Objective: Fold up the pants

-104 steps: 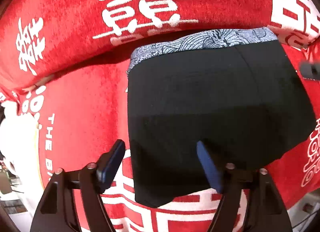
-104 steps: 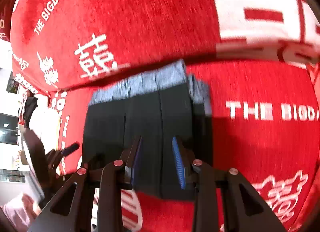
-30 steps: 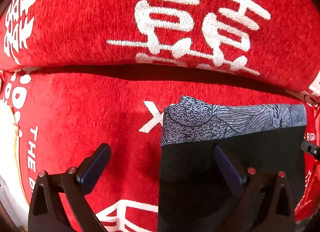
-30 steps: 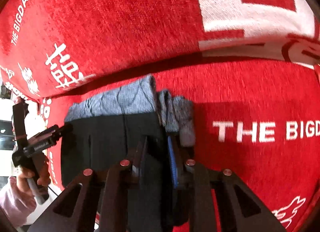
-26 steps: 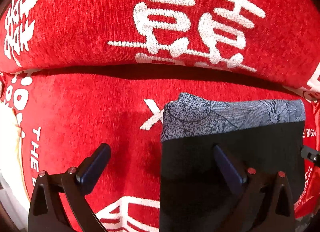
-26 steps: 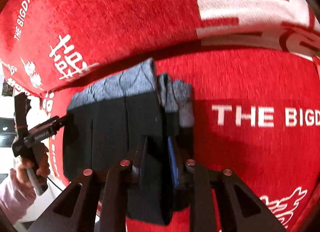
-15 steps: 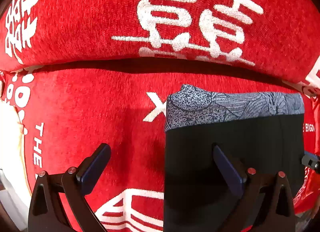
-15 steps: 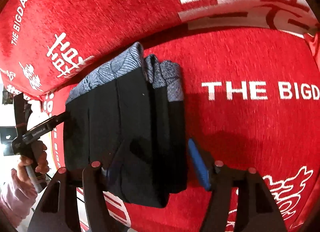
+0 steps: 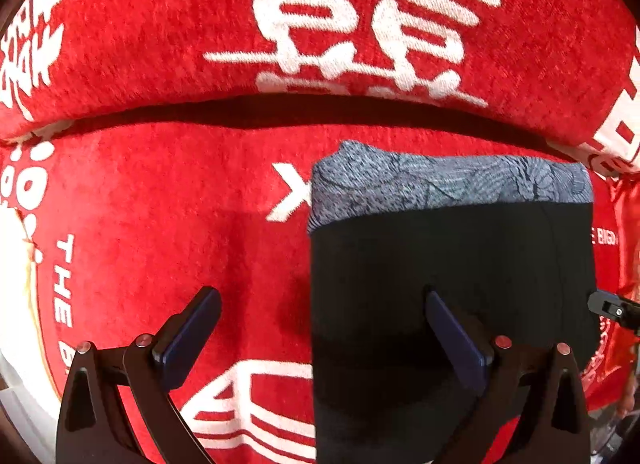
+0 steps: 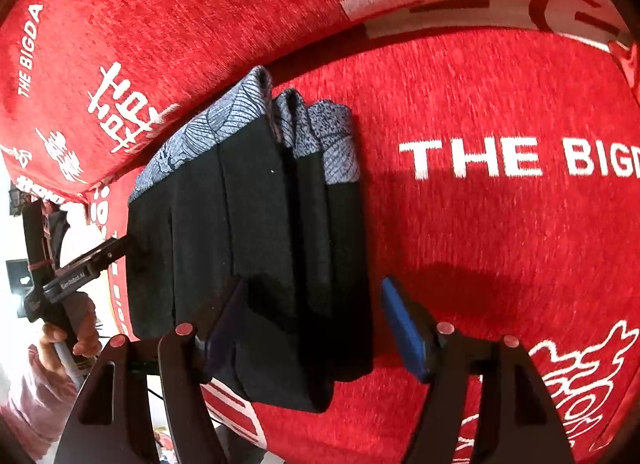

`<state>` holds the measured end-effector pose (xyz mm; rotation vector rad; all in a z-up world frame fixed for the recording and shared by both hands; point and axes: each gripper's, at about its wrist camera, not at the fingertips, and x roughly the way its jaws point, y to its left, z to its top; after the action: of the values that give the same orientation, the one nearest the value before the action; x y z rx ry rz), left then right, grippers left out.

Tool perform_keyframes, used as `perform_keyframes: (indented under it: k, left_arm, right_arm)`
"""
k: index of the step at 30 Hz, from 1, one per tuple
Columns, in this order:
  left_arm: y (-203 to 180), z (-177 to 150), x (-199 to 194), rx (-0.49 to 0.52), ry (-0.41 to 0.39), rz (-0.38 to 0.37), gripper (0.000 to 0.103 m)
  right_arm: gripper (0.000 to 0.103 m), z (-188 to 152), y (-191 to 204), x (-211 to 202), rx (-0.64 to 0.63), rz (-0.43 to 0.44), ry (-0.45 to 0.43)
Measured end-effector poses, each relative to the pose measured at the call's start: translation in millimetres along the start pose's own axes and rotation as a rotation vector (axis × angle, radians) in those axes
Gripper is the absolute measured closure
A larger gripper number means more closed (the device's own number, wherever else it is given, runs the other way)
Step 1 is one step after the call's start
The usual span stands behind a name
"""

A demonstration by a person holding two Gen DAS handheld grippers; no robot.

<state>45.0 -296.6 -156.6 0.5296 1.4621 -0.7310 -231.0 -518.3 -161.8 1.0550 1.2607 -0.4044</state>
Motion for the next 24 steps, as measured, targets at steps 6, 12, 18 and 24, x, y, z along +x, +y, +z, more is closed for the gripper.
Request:
perform_keyframes:
  k: [6, 12, 18, 24]
  left_arm:
    - [8, -19, 8, 0.033, 0.065, -0.169, 0.000]
    - [21, -30, 22, 0.019, 0.105, -0.288, 0.000]
    - [12, -21, 37, 0.012, 0.101, -0.356, 0.000]
    - [-1, -11, 51, 0.007, 0.089, -0.398, 0.000]
  right_arm:
    - [0.026, -2, -14, 6, 0.018, 0.071, 0.046]
    - [0.026, 3, -28, 14, 0.008, 0.192, 0.069]
    - [0.024, 15, -34, 25, -0.021, 0.311, 0.085]
    - [0.024, 27, -42, 40, 0.023, 0.414, 0.078]
